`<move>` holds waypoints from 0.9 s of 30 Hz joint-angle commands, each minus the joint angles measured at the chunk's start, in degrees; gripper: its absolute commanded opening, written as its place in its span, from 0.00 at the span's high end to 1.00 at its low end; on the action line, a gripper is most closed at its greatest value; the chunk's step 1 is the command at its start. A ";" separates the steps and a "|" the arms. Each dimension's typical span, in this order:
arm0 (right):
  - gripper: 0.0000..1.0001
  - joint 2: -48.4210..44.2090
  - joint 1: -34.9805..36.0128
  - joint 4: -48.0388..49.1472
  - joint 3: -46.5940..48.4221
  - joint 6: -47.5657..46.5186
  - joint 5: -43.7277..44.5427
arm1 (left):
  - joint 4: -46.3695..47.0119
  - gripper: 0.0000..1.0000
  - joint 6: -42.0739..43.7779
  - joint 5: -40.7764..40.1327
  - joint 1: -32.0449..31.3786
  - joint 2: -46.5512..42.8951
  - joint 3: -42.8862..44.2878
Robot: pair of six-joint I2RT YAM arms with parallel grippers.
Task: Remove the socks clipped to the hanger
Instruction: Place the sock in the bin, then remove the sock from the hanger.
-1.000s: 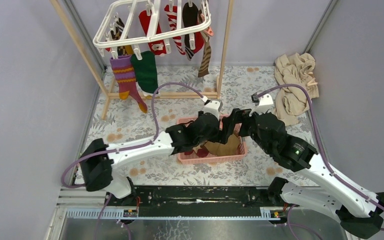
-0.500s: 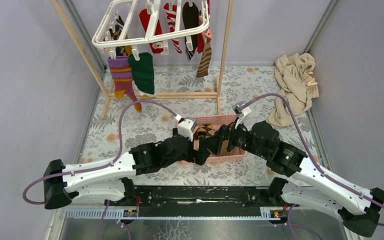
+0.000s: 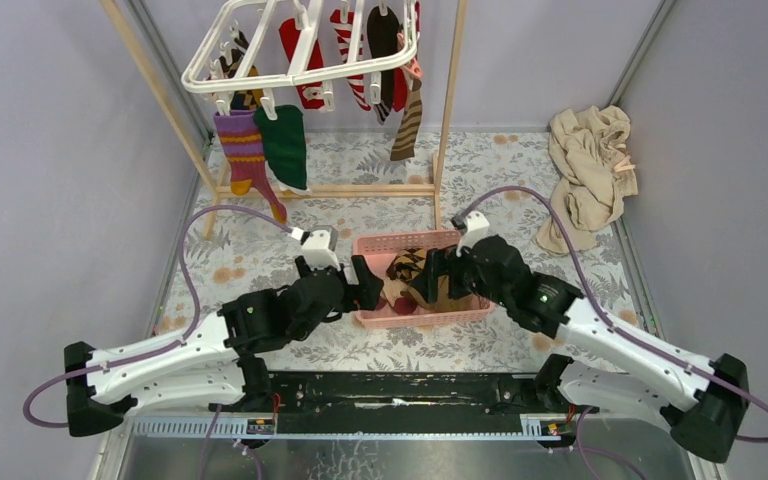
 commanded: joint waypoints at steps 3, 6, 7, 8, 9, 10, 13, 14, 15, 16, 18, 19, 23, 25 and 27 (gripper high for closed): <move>0.03 10.68 -0.14 8.89 14.28 -5.98 -3.38 | -7.44 0.01 -6.64 -8.34 0.25 -5.37 -1.95; 0.03 17.01 -1.05 10.51 20.73 -7.62 -4.02 | -9.98 0.02 -8.27 -7.15 0.25 -8.29 -2.82; 0.04 19.31 -1.81 11.36 22.66 -7.65 -5.15 | -10.80 0.01 -8.93 -6.95 0.25 -9.22 -3.08; 0.04 21.58 -2.70 12.44 24.30 -7.57 -6.78 | -11.50 0.01 -9.47 -6.87 0.25 -9.94 -3.26; 0.05 24.01 -3.43 14.84 25.73 -7.64 -8.63 | -12.01 0.01 -9.78 -6.94 0.27 -10.61 -3.30; 0.07 26.31 -4.26 17.08 26.88 -7.67 -10.85 | -12.35 0.01 -9.79 -7.06 0.25 -11.31 -3.19; 0.11 33.78 -6.43 24.91 30.06 -7.45 -19.94 | -12.83 0.01 -9.70 -7.32 0.25 -12.92 -3.04; 0.12 36.26 -6.98 27.82 30.99 -6.93 -22.79 | -12.88 0.01 -9.58 -7.53 0.25 -13.38 -2.98; 0.13 38.35 -7.44 30.70 31.73 -5.78 -25.43 | -12.95 0.01 -9.48 -7.73 0.25 -13.95 -2.77; 0.14 41.11 -7.73 34.01 32.35 -4.74 -27.77 | -12.96 0.02 -9.25 -7.97 0.24 -14.31 -2.54; 0.16 44.51 -7.94 40.89 33.17 -3.18 -30.64 | -13.13 0.01 -8.83 -8.41 0.25 -14.77 -2.18; 0.16 46.23 -7.96 43.10 33.84 -2.41 -31.81 | -13.33 0.01 -8.77 -8.55 0.25 -14.96 -1.98; 0.18 51.20 -7.86 49.44 35.97 0.60 -33.71 | -14.75 0.01 -8.76 -8.57 0.25 -15.53 -0.55; 0.18 52.89 -7.88 52.13 36.40 2.34 -33.23 | -16.12 0.01 -9.04 -8.62 0.25 -16.18 0.00; 0.18 54.41 -7.84 54.75 36.78 4.19 -33.08 | -16.96 0.01 -9.23 -8.70 0.21 -17.15 0.07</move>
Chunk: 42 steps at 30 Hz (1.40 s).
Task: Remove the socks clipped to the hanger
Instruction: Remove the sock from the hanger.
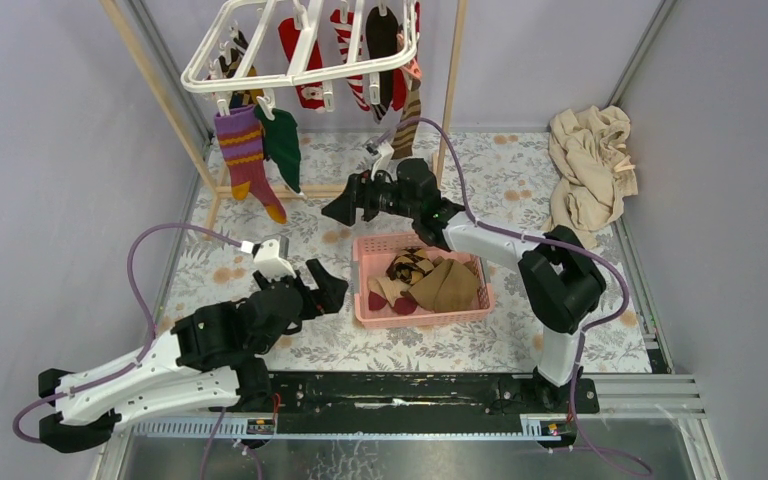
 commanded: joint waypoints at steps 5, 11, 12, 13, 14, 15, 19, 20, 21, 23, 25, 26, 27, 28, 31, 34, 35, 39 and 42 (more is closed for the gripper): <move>0.17 2.68 0.29 16.68 6.18 6.86 -3.66 | -4.79 0.01 -2.66 -3.65 0.25 -3.18 1.98; 0.17 3.98 1.48 15.43 9.63 5.40 -3.21 | -9.45 0.01 -6.65 -6.20 0.25 -3.56 2.67; 0.17 4.27 1.62 15.02 10.17 5.35 -2.98 | -9.48 0.01 -6.83 -6.20 0.25 -3.82 2.60; 0.17 4.49 1.85 14.89 10.62 5.18 -2.80 | -9.58 0.01 -6.93 -6.16 0.25 -4.02 2.54; 0.17 4.77 2.03 14.74 11.09 5.01 -2.66 | -9.73 0.01 -7.06 -6.21 0.24 -4.12 2.57; 0.17 5.09 2.25 13.95 11.71 4.58 -2.10 | -9.95 0.01 -7.11 -6.30 0.25 -4.09 2.65; 0.16 6.15 4.05 9.63 14.53 0.45 0.90 | -10.18 0.01 -7.12 -6.26 0.25 -3.09 2.94; 0.16 6.54 4.53 9.16 15.46 0.04 1.07 | -10.23 0.01 -7.17 -6.24 0.25 -2.73 2.94; 0.16 6.96 4.78 8.87 16.08 -0.28 1.30 | -10.21 0.01 -7.25 -6.16 0.25 -2.36 2.96; 0.16 7.67 5.32 8.60 16.99 -0.57 1.40 | -10.24 0.01 -7.49 -6.07 0.25 -1.85 2.82; 0.16 7.95 5.82 8.60 17.04 -1.10 1.62 | -10.26 0.01 -7.64 -5.97 0.24 -1.59 2.81; 0.15 8.04 6.12 8.79 16.94 -1.27 1.96 | -10.21 0.01 -7.71 -5.83 0.25 -1.55 2.80; 0.15 8.22 6.41 8.67 17.12 -1.55 2.50 | -10.26 0.01 -7.81 -5.85 0.25 -1.47 2.78; 0.15 8.57 6.61 8.15 17.68 -1.82 3.05 | -10.21 0.01 -7.82 -5.82 0.27 -1.41 2.84; 0.19 9.96 6.82 5.26 20.24 -2.22 7.80 | -10.56 0.01 -7.80 -5.93 0.25 -0.75 3.59; 0.27 10.78 6.76 4.38 21.74 -2.22 10.49 | -10.86 0.01 -7.78 -6.04 0.25 -0.11 4.20; 0.34 11.15 6.72 4.38 22.53 -2.17 10.05 | -10.83 0.01 -7.74 -6.06 0.25 0.07 4.30; 0.63 11.93 6.78 2.45 25.39 -2.33 7.57 | -10.86 0.01 -7.61 -6.43 0.25 1.18 4.84; 0.77 9.47 6.52 3.11 22.88 -2.52 6.27 | -10.74 0.01 -7.39 -6.96 0.25 1.73 5.20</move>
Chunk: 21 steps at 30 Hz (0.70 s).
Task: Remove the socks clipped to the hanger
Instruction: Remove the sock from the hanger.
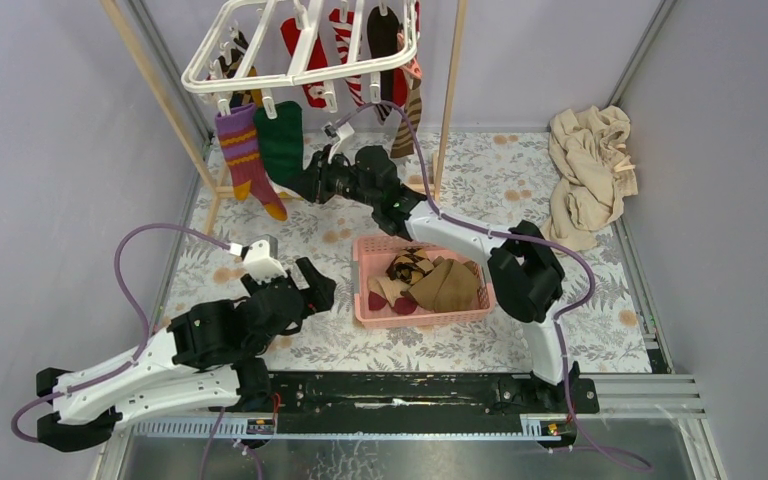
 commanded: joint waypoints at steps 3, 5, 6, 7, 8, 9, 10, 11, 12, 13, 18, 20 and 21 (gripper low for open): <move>0.87 -6.85 -0.67 2.06 -3.97 -0.09 -3.53 | -0.67 0.01 -0.37 -4.25 0.25 0.94 2.64; 0.87 -9.83 -1.19 3.26 -7.76 1.11 -5.53 | -0.68 0.01 0.35 -5.29 0.25 0.99 3.20; 0.87 -11.50 -1.46 4.19 -10.02 2.01 -6.63 | -0.60 0.01 0.81 -5.93 0.25 0.98 3.55; 0.87 -13.11 -1.79 5.22 -12.32 3.18 -7.50 | -0.56 0.01 1.31 -6.55 0.25 0.93 3.94; 0.87 -14.50 -2.21 6.25 -14.18 4.39 -8.63 | -0.39 0.02 2.02 -7.33 0.25 0.75 4.36; 0.87 -15.91 -2.62 7.17 -15.99 5.51 -9.91 | 0.22 0.01 3.20 -7.78 0.25 0.56 4.78; 0.86 -17.07 -3.05 8.11 -17.61 6.88 -11.06 | 1.12 0.01 4.45 -8.28 0.19 0.13 5.05; 0.86 -18.15 -3.46 9.00 -18.96 8.09 -12.47 | 2.05 0.02 5.88 -8.71 0.24 -0.31 5.24; 0.86 -19.02 -3.92 9.41 -19.88 9.22 -14.01 | 3.33 0.02 7.39 -9.00 0.25 -0.93 5.42; 0.86 -19.90 -4.43 9.49 -20.65 10.15 -15.27 | 4.56 0.01 8.87 -9.34 0.25 -1.54 5.55; 0.86 -24.34 -7.57 12.28 -25.55 15.85 -18.97 | 9.46 0.01 14.95 -9.84 0.24 -2.08 6.60; 0.86 -25.57 -9.53 14.42 -27.23 18.93 -20.52 | 11.01 0.01 16.42 -9.70 0.25 -0.49 7.07; 0.86 -26.10 -10.54 15.75 -28.03 20.56 -20.94 | 11.96 0.01 17.44 -9.35 0.25 0.69 7.28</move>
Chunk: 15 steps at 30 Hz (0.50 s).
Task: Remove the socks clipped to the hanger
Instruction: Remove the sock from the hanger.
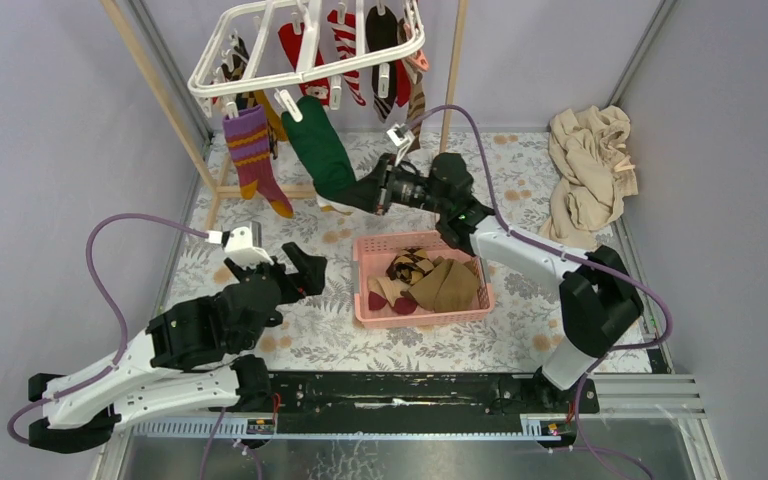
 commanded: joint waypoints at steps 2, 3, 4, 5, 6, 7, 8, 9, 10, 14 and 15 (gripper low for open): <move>0.86 -4.24 -5.58 10.67 -3.65 11.62 -5.92 | 9.02 0.01 7.51 -2.25 0.25 5.19 2.65; 0.85 -4.27 -6.73 12.60 -4.06 13.80 -6.76 | 10.18 0.01 8.54 -2.09 0.25 6.35 2.90; 0.85 -4.15 -7.81 14.42 -4.47 15.96 -7.33 | 11.40 0.01 9.40 -2.07 0.25 7.52 3.14; 0.85 -3.91 -8.97 16.53 -4.80 18.49 -7.86 | 12.40 0.01 10.26 -2.07 0.25 8.59 3.50; 0.85 -3.57 -9.96 19.01 -5.02 20.84 -8.72 | 13.67 0.01 11.16 -2.13 0.37 9.36 3.81; 0.85 -2.94 -11.32 21.98 -5.19 23.31 -9.42 | 14.98 0.01 12.17 -2.10 0.53 10.16 4.03; 0.85 -2.36 -12.22 24.10 -5.16 25.59 -10.01 | 16.34 0.01 13.42 -1.87 0.97 10.85 4.14; 0.85 -1.60 -12.98 26.00 -4.97 27.77 -10.76 | 17.94 0.01 14.53 -1.26 1.68 11.63 4.32; 0.85 -0.81 -13.64 28.01 -4.54 30.02 -11.58 | 19.26 0.01 16.08 -0.24 2.78 12.36 4.47; 0.85 2.18 -14.97 34.26 -2.89 37.18 -13.67 | 26.08 0.01 19.98 7.08 9.19 14.05 5.02; 0.85 2.57 -15.07 34.72 -2.61 38.01 -14.07 | 27.51 0.01 20.64 8.99 10.76 14.06 5.25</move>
